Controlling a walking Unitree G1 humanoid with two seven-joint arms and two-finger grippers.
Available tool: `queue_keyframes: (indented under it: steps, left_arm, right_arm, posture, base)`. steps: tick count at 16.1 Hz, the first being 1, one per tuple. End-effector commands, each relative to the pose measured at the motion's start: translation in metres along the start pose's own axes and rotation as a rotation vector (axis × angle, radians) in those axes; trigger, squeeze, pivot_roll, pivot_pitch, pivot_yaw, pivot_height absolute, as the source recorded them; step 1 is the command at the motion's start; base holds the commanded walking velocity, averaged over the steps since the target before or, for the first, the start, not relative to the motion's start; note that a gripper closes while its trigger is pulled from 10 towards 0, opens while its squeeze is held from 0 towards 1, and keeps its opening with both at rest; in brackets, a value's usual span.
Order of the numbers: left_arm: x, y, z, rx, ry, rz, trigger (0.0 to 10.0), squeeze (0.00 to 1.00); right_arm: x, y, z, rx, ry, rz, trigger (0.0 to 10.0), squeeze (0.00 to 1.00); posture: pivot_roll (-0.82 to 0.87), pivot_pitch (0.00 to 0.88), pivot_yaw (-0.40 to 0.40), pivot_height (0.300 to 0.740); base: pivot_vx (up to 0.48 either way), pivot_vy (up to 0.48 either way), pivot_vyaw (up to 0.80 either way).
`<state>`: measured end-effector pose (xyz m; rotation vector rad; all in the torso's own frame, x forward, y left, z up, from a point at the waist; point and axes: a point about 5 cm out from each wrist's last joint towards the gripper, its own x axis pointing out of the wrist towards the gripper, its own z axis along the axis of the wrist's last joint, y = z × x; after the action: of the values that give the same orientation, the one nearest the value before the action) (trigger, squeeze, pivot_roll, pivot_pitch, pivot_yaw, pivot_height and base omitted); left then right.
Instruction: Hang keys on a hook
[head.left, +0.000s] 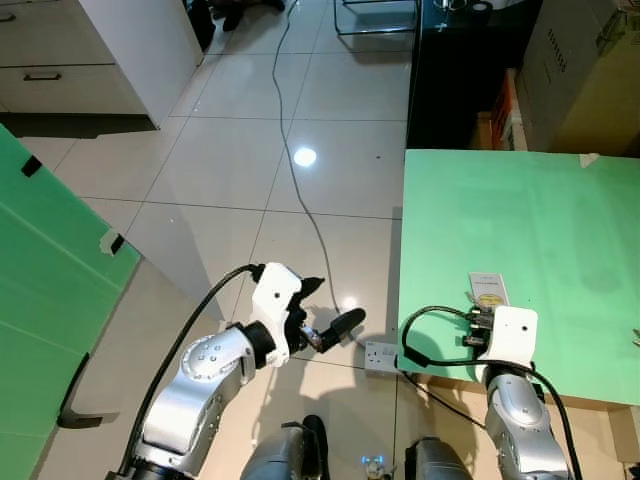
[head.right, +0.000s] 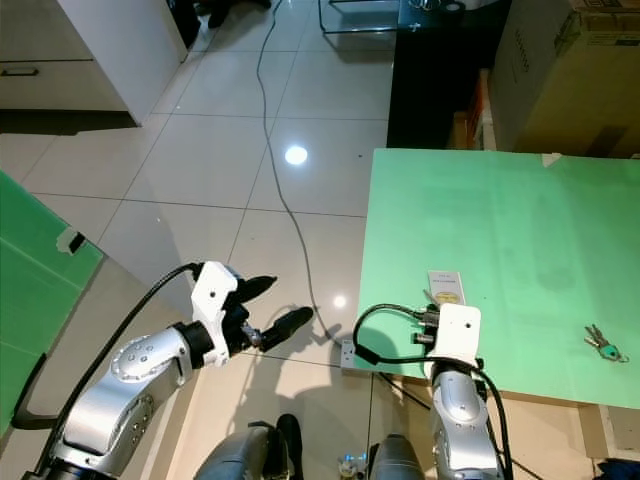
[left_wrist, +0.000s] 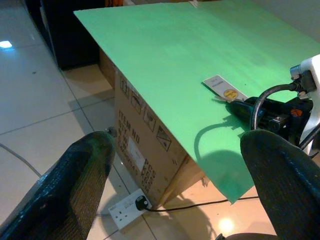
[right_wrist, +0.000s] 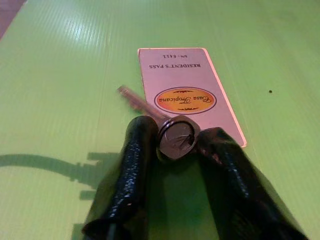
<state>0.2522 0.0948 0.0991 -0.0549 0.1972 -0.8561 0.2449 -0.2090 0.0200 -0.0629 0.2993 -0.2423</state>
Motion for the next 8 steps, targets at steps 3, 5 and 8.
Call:
queue_keyframes:
  steps: [3,5,8]
  left_arm:
    - [-0.0013,0.0021,0.0022,0.018,0.004,0.011,10.0,0.0]
    - [-0.0008,0.0026,0.0023,0.022,0.004,0.014,10.0,0.0]
    - [0.002,0.0025,0.0027,0.024,0.001,0.014,10.0,0.0]
  right_arm:
    - [-0.0059,-0.0007,-0.0129,0.015,0.051,-0.026,0.0,0.0]
    - [-0.0059,0.002,-0.0095,0.023,0.036,-0.027,0.0,0.0]
    - [-0.006,0.0023,-0.0072,0.018,0.018,-0.028,0.0,0.0]
  posture:
    - [-0.04,0.221,0.158,0.724]
    - [-0.04,0.219,0.157,0.724]
    - [-0.05,0.215,0.157,0.724]
  base:
    - [0.0,0.0,0.0]
    - [0.0,0.0,0.0]
    - [0.0,0.0,0.0]
